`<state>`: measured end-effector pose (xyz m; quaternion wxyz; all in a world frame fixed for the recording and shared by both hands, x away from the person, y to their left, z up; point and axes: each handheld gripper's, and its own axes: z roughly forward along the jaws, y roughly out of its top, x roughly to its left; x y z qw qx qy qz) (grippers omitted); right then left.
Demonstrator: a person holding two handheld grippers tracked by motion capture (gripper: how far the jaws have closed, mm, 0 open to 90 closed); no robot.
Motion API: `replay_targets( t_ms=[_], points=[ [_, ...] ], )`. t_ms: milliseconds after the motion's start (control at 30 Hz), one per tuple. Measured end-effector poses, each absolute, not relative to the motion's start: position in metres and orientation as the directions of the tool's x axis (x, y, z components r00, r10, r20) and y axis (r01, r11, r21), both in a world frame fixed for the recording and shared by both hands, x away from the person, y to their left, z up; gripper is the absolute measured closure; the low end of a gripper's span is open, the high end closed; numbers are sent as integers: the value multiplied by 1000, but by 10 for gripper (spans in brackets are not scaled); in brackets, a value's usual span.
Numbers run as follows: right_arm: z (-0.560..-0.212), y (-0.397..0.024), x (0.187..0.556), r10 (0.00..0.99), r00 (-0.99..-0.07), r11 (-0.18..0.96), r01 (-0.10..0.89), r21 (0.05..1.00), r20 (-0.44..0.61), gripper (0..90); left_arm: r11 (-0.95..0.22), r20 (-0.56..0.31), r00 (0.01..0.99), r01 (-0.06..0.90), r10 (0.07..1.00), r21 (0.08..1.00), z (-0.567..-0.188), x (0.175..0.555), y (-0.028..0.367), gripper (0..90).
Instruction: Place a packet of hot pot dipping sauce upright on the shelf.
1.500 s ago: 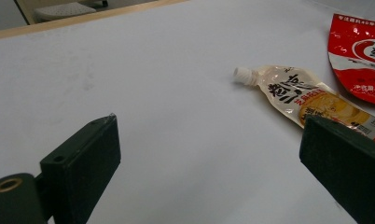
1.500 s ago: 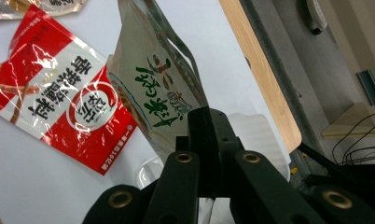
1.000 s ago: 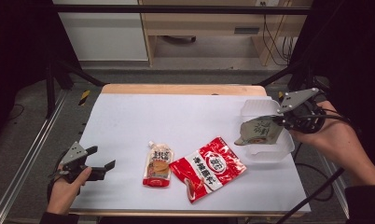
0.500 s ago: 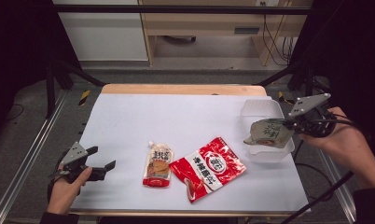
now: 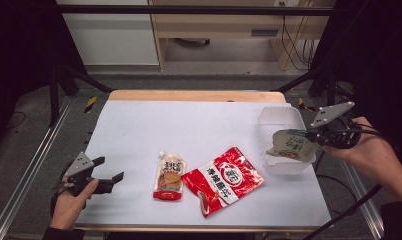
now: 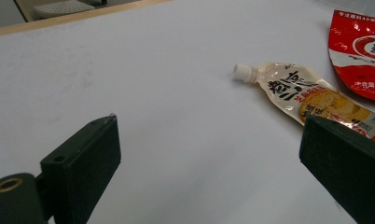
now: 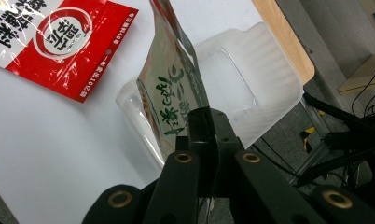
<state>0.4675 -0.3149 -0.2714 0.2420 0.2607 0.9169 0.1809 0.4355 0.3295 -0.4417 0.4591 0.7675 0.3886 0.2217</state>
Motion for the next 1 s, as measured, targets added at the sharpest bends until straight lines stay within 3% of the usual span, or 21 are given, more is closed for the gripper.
replay_targets(
  t_ms=[1000],
  points=[
    [-299,-315,475,574,-762,789,417,451,-299,900,-280,-11,602,388,798,878,-441,435,329,51]
  ],
)
